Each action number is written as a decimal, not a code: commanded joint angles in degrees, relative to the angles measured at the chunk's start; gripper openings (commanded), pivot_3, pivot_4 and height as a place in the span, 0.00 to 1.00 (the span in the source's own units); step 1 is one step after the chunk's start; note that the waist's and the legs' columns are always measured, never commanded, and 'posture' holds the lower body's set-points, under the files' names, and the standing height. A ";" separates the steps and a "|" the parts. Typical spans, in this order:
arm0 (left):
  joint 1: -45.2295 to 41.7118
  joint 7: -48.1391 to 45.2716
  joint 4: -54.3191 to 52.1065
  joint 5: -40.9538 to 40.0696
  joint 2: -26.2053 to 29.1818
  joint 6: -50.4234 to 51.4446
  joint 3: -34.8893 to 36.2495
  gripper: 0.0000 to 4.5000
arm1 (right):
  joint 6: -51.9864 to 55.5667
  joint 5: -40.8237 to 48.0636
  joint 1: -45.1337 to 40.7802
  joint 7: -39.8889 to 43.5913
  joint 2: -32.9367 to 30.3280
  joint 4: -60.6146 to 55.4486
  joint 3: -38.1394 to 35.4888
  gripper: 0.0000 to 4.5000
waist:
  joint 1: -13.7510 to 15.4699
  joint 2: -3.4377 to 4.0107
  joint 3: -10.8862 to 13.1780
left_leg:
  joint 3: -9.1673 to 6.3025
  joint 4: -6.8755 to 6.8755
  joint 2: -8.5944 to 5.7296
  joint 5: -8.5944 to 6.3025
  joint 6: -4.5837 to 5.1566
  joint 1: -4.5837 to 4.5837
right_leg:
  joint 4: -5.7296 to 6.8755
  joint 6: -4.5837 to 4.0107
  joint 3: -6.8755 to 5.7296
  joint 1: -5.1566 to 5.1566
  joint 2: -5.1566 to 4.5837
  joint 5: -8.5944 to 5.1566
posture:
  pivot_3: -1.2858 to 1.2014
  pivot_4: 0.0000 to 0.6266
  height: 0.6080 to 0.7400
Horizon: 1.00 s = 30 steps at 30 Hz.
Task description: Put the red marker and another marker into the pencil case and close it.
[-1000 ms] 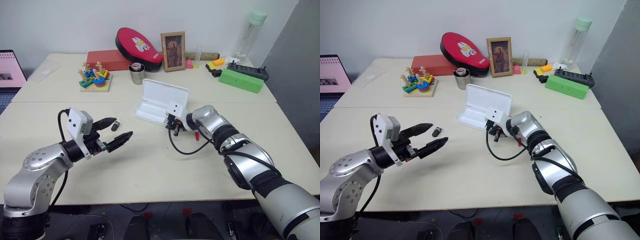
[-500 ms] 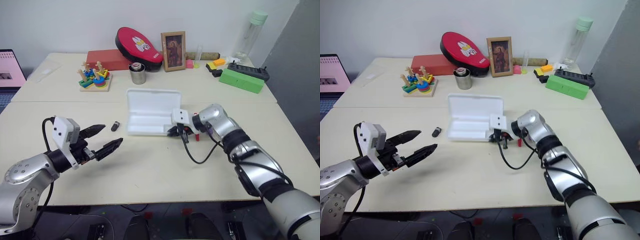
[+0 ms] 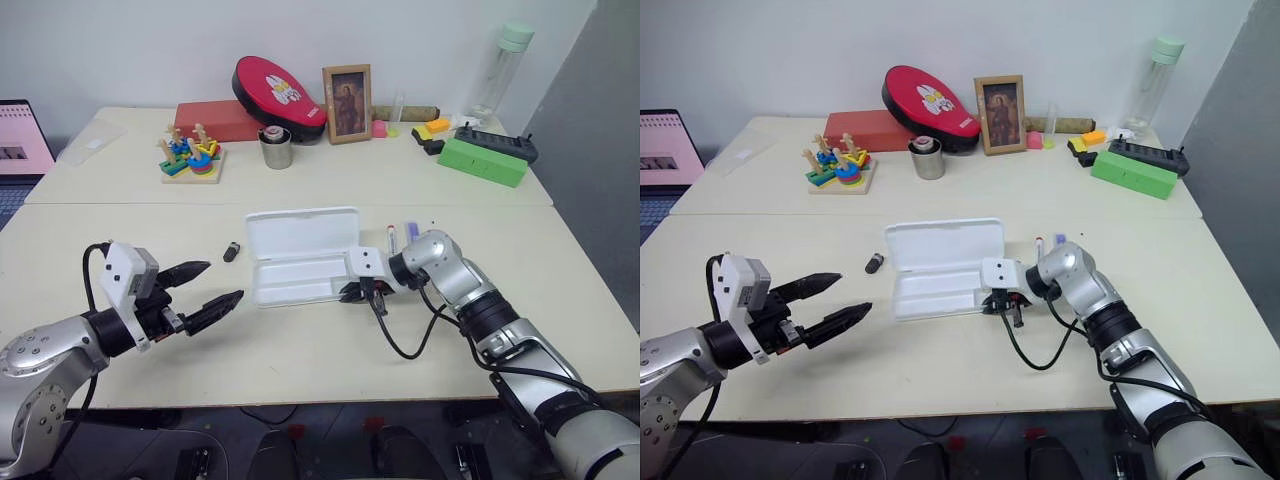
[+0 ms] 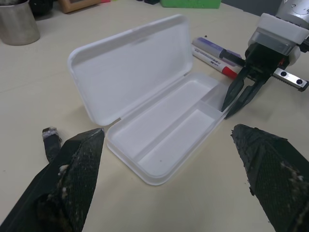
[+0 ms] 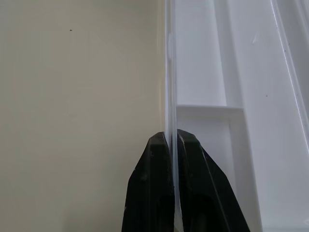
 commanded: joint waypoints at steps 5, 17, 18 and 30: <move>-0.34 -0.59 -1.32 -0.31 0.78 -0.56 0.53 1.00 | 9.81 1.46 2.52 0.10 -2.43 -11.19 0.33 0.01 | 0.15 -0.07 -0.04 | 0.00 -0.02 0.00 0.00 0.00 -0.03 | -0.02 0.00 0.00 -0.02 0.00 0.00 | 0.52 0.24 1.00; -0.02 -0.76 -1.56 -0.44 0.55 -0.40 0.30 1.00 | 19.79 2.88 9.75 -2.07 -3.81 -26.36 4.06 0.01 | 0.25 -0.20 -0.12 | 0.00 -0.03 0.00 0.00 0.00 -0.04 | -0.03 -0.04 -0.01 -0.06 0.00 -0.04 | 0.52 0.24 1.00; 0.01 -0.77 -1.60 -0.43 0.53 -0.40 0.23 1.00 | 19.87 2.95 9.91 -2.33 -3.84 -26.50 4.28 0.01 | 0.22 -0.20 -0.12 | 0.00 -0.03 0.00 0.00 0.00 -0.05 | -0.03 -0.05 -0.01 -0.06 0.00 -0.04 | 0.52 0.24 1.00; -0.49 -0.81 -1.42 -0.37 0.68 -0.07 -0.14 1.00 | 19.47 4.29 11.12 -3.07 -5.48 -28.13 5.80 0.01 | 0.20 -0.21 -0.13 | 0.00 -0.02 0.00 0.00 0.00 -0.04 | -0.03 -0.05 0.00 -0.07 0.00 -0.04 | 0.52 0.24 1.00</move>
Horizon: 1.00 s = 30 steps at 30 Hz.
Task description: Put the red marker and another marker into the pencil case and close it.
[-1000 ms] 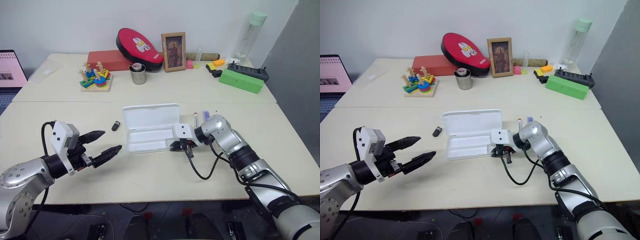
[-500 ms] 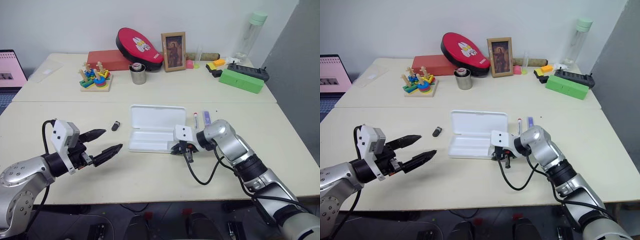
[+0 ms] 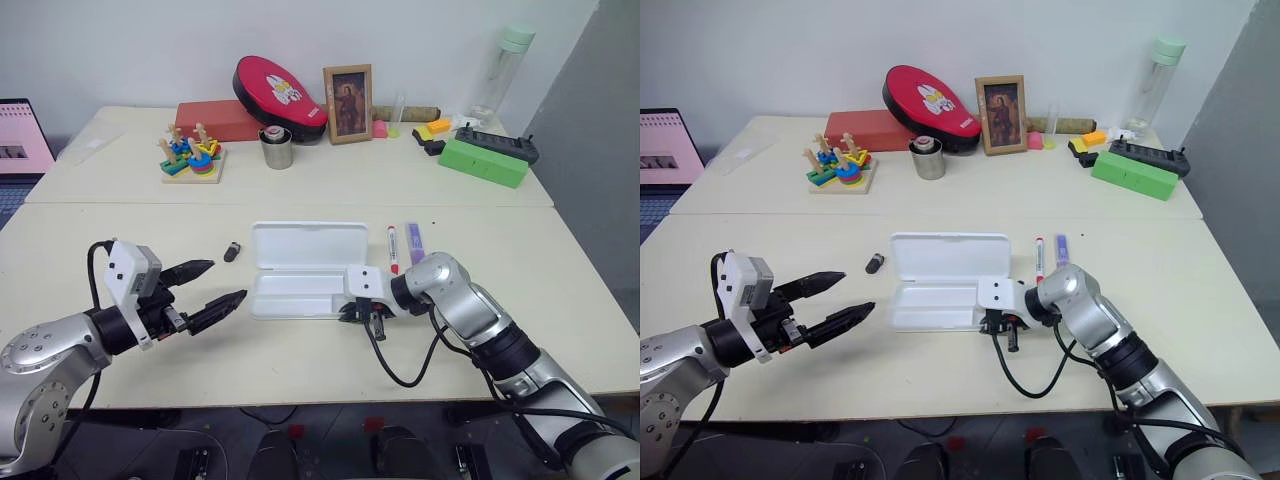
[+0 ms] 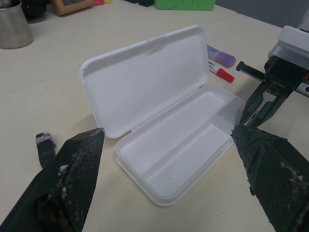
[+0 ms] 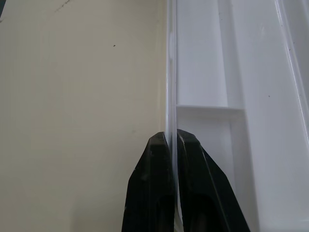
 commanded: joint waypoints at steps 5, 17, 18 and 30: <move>-0.75 -0.12 -1.29 -0.42 0.88 0.02 0.22 1.00 | 0.59 3.21 0.01 -0.35 -0.34 -3.15 -0.40 0.22 | 0.01 -0.01 0.00 | 0.00 0.00 0.00 0.00 0.00 0.00 | 0.00 0.00 0.00 0.00 0.00 0.00 | 0.52 0.24 1.00; -4.55 -2.64 -1.33 0.03 1.64 -0.05 -5.63 1.00 | 12.44 13.21 -1.39 -4.31 -2.14 -13.82 -11.35 0.83 | 0.36 -0.01 0.00 | 0.00 0.00 0.00 0.00 0.00 -0.06 | -0.02 0.00 0.00 -0.05 0.00 0.00 | 0.52 0.24 1.00; -5.07 -2.85 -1.29 0.01 1.64 -0.10 -6.26 1.00 | 14.06 13.87 -1.11 -5.23 -2.63 -14.75 -12.52 0.89 | 0.40 -0.03 -0.01 | 0.00 0.00 0.00 0.00 0.00 -0.06 | -0.01 0.00 -0.01 -0.05 0.00 0.00 | 0.52 0.24 1.00; -18.64 -1.17 1.53 2.80 -6.49 -0.35 -21.18 1.00 | 31.23 12.25 4.84 -30.05 -1.80 -15.44 -21.87 1.00 | 1.00 -0.11 -0.07 | 0.00 0.02 -0.02 0.00 0.01 -0.13 | 0.02 0.00 0.03 -0.12 0.01 0.01 | 0.52 0.24 1.00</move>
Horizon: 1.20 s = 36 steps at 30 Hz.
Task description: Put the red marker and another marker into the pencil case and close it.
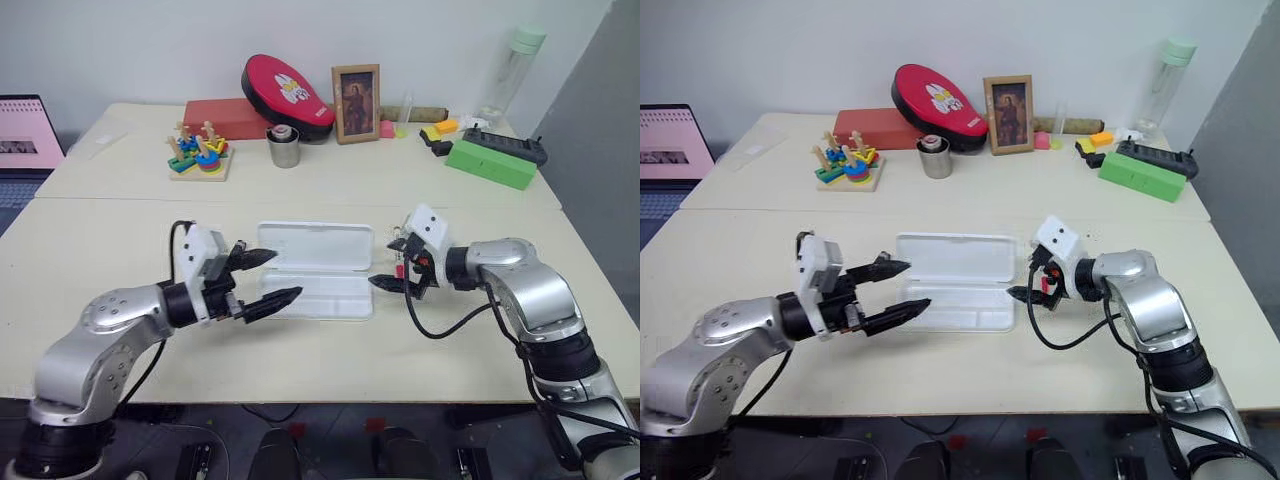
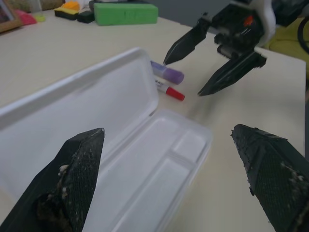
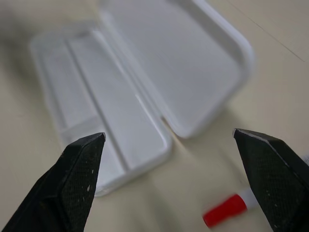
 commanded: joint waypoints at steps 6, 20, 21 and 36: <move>-4.50 -0.42 1.17 3.06 -2.94 -1.97 -6.22 1.00 | 3.68 -1.02 0.90 -16.02 6.86 2.81 -3.71 1.00 | -0.50 0.03 0.01 | -0.02 -0.02 -0.01 0.00 0.02 -0.03 | 0.02 0.00 0.06 -0.07 0.03 0.01 | 0.52 0.24 1.00; -4.61 0.59 -0.40 2.87 -5.03 -1.68 -5.79 1.00 | -0.96 -0.90 -0.23 -23.27 10.68 14.63 -2.64 0.92 | -0.28 0.02 0.00 | -0.02 0.02 -0.01 0.00 0.02 0.02 | 0.02 0.02 0.05 0.03 0.02 0.01 | 0.52 0.24 1.00; -4.51 0.73 -0.55 2.84 -5.09 -1.69 -5.71 1.00 | -1.08 -0.88 -0.41 -23.67 10.84 15.10 -2.73 0.90 | -0.27 0.01 0.00 | -0.01 0.02 -0.01 0.00 0.02 0.04 | 0.02 0.02 0.05 0.06 0.02 0.01 | 0.52 0.24 1.00; -5.11 1.03 -0.06 2.67 -5.92 -2.97 -5.33 1.00 | -3.38 -1.57 -1.40 -27.12 10.41 17.12 -2.58 0.17 | -0.07 0.02 -0.01 | -0.01 0.07 -0.01 0.02 0.04 0.06 | -0.01 0.04 0.04 0.15 0.02 0.02 | 0.52 0.24 1.00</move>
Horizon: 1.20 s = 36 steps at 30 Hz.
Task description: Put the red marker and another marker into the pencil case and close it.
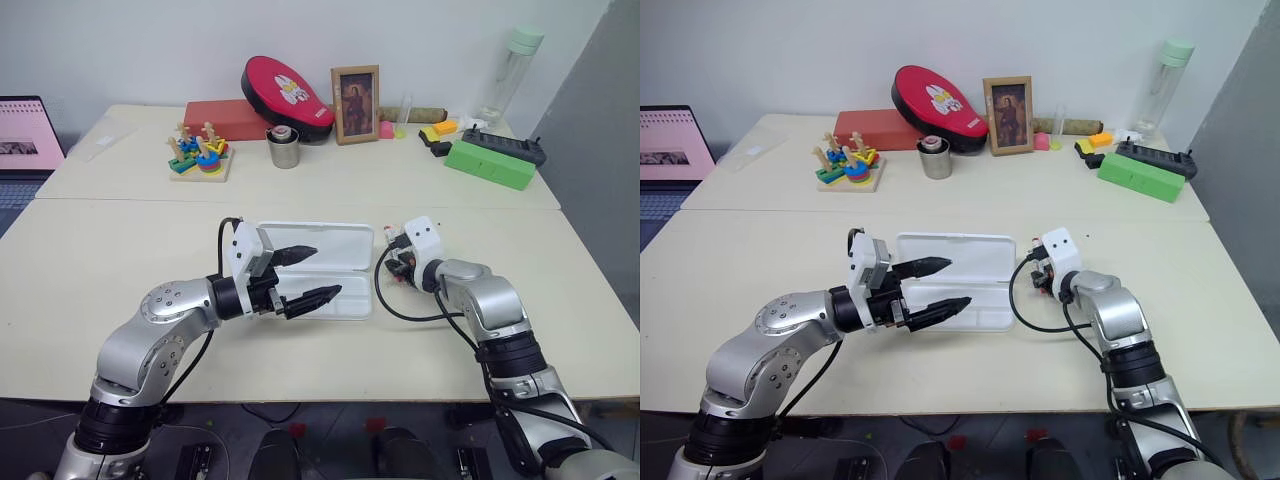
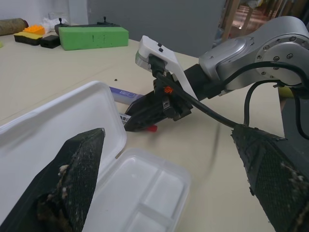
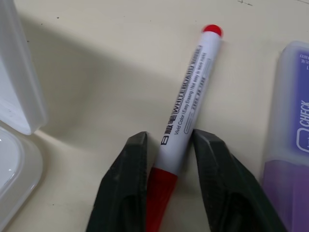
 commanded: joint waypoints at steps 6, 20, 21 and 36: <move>-1.64 -0.54 -0.88 -0.11 -0.29 -1.38 0.50 1.00 | 0.23 0.41 -1.32 -3.00 -1.06 -1.62 -3.98 0.06 | 0.04 0.03 0.02 | 0.00 -0.01 0.00 0.00 0.00 -0.01 | -0.02 0.00 0.00 0.00 0.00 0.00 | 0.52 0.24 1.00; 8.20 0.76 -2.71 -2.53 6.12 1.19 12.31 1.00 | -19.16 9.14 -5.28 17.11 -8.98 -13.17 -2.81 0.06 | -0.72 0.17 0.11 | 0.01 -0.17 0.00 -0.02 0.03 -0.13 | -0.08 -0.06 0.02 -0.23 0.00 -0.03 | 0.52 0.24 1.00; 9.31 0.94 -2.91 -2.57 6.51 1.23 13.41 1.00 | -19.51 9.32 -5.29 19.16 -9.35 -13.75 -0.98 0.06 | -0.91 0.18 0.11 | 0.01 -0.18 0.01 -0.02 0.03 -0.13 | -0.09 -0.06 0.03 -0.24 0.00 -0.03 | 0.52 0.24 1.00; 21.59 2.57 -10.39 -8.03 8.77 4.97 23.84 1.00 | -34.40 -2.20 -6.17 28.38 -7.55 -2.04 21.19 0.06 | -0.82 0.09 0.07 | 0.02 -0.10 0.03 -0.01 0.01 -0.04 | -0.05 -0.07 -0.01 -0.36 -0.01 -0.05 | 0.52 0.24 1.00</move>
